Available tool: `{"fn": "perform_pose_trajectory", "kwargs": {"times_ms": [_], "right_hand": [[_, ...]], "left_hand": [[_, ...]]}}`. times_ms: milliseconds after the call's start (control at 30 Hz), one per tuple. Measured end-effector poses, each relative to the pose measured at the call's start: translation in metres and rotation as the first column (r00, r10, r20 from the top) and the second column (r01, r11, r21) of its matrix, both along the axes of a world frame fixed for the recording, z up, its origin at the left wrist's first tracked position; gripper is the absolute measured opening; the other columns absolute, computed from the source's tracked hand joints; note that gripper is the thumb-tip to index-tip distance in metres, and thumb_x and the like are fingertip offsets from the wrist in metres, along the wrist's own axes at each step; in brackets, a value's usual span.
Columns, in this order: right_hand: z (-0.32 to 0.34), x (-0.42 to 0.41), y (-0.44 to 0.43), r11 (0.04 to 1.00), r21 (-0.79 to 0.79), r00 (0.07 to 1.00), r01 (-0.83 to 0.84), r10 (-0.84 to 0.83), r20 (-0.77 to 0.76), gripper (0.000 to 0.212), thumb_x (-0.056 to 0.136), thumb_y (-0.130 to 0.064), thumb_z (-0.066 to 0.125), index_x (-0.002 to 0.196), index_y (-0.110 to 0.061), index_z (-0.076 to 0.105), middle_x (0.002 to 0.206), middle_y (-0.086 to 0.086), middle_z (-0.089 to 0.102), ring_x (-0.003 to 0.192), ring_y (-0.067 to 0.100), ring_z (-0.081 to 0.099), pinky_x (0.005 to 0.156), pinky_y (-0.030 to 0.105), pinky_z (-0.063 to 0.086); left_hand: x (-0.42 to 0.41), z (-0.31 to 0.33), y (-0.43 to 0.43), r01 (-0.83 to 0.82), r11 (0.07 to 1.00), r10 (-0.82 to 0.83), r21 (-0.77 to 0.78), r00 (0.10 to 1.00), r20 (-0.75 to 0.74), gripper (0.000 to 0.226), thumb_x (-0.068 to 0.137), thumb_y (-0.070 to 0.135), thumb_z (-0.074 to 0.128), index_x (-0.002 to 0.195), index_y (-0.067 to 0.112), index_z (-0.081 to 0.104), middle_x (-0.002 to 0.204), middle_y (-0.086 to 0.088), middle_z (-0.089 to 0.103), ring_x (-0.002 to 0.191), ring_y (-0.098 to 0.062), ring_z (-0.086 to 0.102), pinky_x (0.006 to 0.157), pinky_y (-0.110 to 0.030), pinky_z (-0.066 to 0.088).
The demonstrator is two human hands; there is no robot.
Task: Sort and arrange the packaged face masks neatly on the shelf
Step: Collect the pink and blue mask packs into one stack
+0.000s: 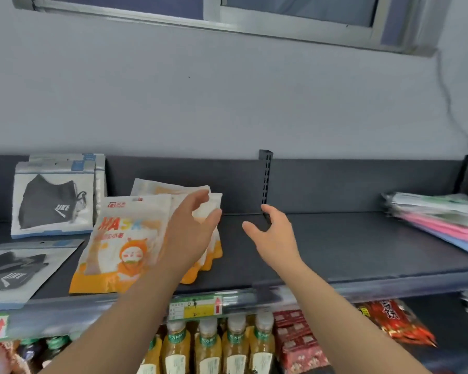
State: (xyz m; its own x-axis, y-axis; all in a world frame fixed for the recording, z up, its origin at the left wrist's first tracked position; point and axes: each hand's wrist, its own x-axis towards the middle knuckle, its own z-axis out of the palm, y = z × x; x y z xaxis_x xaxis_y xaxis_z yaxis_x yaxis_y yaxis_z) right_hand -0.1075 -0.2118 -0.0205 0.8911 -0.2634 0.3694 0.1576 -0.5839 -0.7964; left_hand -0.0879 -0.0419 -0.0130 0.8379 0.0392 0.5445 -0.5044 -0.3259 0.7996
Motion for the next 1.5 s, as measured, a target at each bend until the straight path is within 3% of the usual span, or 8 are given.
{"fn": "perform_pose_trajectory", "kwargs": {"times_ms": [367, 500, 600, 767, 900, 1133, 1300, 1500], "right_hand": [[0.007, -0.020, -0.257, 0.976, -0.013, 0.976, 0.218, -0.218, 0.029, 0.050, 0.091, -0.034, 0.063, 0.137, -0.022, 0.048, 0.140, -0.008, 0.045, 0.133, 0.012, 0.037, 0.103, 0.023, 0.030], [0.019, -0.019, -0.371, 0.956, -0.071, 0.959, 0.285, -0.285, 0.012, 0.045, 0.091, -0.028, 0.062, 0.134, -0.016, 0.052, 0.132, -0.002, 0.051, 0.127, 0.016, 0.045, 0.093, 0.021, 0.033], [0.033, -0.013, -0.450, 0.920, -0.115, 0.927, 0.375, -0.376, 0.012, 0.044, 0.093, -0.022, 0.057, 0.135, -0.010, 0.052, 0.139, 0.006, 0.051, 0.130, 0.020, 0.044, 0.105, 0.026, 0.029], [0.045, 0.008, -0.541, 0.882, -0.176, 0.886, 0.436, -0.456, -0.089, 0.049, 0.093, -0.025, 0.052, 0.139, -0.008, 0.049, 0.142, 0.013, 0.049, 0.132, 0.029, 0.043, 0.110, 0.042, 0.033], [0.040, 0.029, -0.579, 0.874, -0.231, 0.855, 0.427, -0.473, -0.211, 0.053, 0.090, -0.037, 0.051, 0.141, -0.021, 0.048, 0.140, 0.013, 0.050, 0.123, 0.032, 0.051, 0.104, 0.044, 0.040], [0.023, 0.062, -0.597, 0.786, -0.533, 0.746, 0.315, -0.552, -0.373, 0.074, 0.079, -0.057, 0.055, 0.146, -0.031, 0.035, 0.147, 0.012, 0.041, 0.138, 0.032, 0.031, 0.114, 0.048, 0.019], [0.016, 0.071, -0.588, 0.778, -0.584, 0.793, 0.232, -0.499, -0.349, 0.066, 0.085, -0.052, 0.050, 0.145, -0.027, 0.038, 0.148, 0.008, 0.040, 0.140, 0.026, 0.029, 0.117, 0.052, 0.003], [0.014, 0.072, -0.553, 0.876, -0.465, 0.923, 0.131, -0.278, -0.264, 0.056, 0.094, -0.038, 0.051, 0.146, -0.022, 0.038, 0.153, 0.003, 0.036, 0.142, 0.019, 0.027, 0.120, 0.042, 0.007]], "left_hand": [[0.023, -0.009, -0.257, 0.264, 0.952, -0.287, -0.156, 0.947, -0.148, 0.032, 0.092, 0.023, 0.066, 0.123, 0.029, 0.060, 0.113, 0.016, 0.065, 0.101, 0.004, 0.060, 0.059, -0.005, 0.044], [0.033, -0.005, -0.366, 0.308, 0.936, -0.339, -0.169, 0.918, -0.207, 0.034, 0.092, 0.024, 0.065, 0.126, 0.026, 0.059, 0.112, 0.014, 0.065, 0.095, 0.005, 0.060, 0.060, -0.006, 0.042], [0.047, 0.000, -0.435, 0.314, 0.937, -0.344, -0.153, 0.907, -0.245, 0.038, 0.092, 0.024, 0.065, 0.129, 0.022, 0.057, 0.114, 0.011, 0.065, 0.094, 0.007, 0.058, 0.059, -0.006, 0.042], [0.080, -0.002, -0.507, 0.288, 0.953, -0.303, -0.095, 0.891, -0.337, 0.046, 0.093, 0.030, 0.063, 0.136, 0.018, 0.053, 0.127, 0.004, 0.062, 0.108, -0.010, 0.058, 0.083, -0.024, 0.042], [0.111, -0.005, -0.544, 0.256, 0.966, -0.254, -0.045, 0.892, -0.375, 0.054, 0.093, 0.034, 0.063, 0.142, 0.015, 0.049, 0.138, -0.001, 0.056, 0.121, -0.018, 0.054, 0.093, -0.028, 0.041], [0.164, -0.007, -0.600, 0.338, 0.937, -0.260, 0.088, 0.843, -0.472, 0.053, 0.092, 0.039, 0.062, 0.134, 0.008, 0.054, 0.138, -0.006, 0.053, 0.123, -0.027, 0.053, 0.102, -0.035, 0.043], [0.172, -0.015, -0.593, 0.262, 0.964, -0.252, -0.053, 0.821, -0.513, 0.079, 0.074, 0.029, 0.085, 0.137, 0.002, 0.046, 0.126, -0.008, 0.057, 0.099, -0.018, 0.060, 0.078, -0.026, 0.044], [0.178, -0.023, -0.526, 0.265, 0.884, -0.453, -0.386, 0.688, -0.567, 0.045, 0.078, 0.009, 0.082, 0.109, 0.003, 0.050, 0.114, -0.012, 0.066, 0.090, -0.022, 0.071, 0.062, -0.028, 0.059]]}}
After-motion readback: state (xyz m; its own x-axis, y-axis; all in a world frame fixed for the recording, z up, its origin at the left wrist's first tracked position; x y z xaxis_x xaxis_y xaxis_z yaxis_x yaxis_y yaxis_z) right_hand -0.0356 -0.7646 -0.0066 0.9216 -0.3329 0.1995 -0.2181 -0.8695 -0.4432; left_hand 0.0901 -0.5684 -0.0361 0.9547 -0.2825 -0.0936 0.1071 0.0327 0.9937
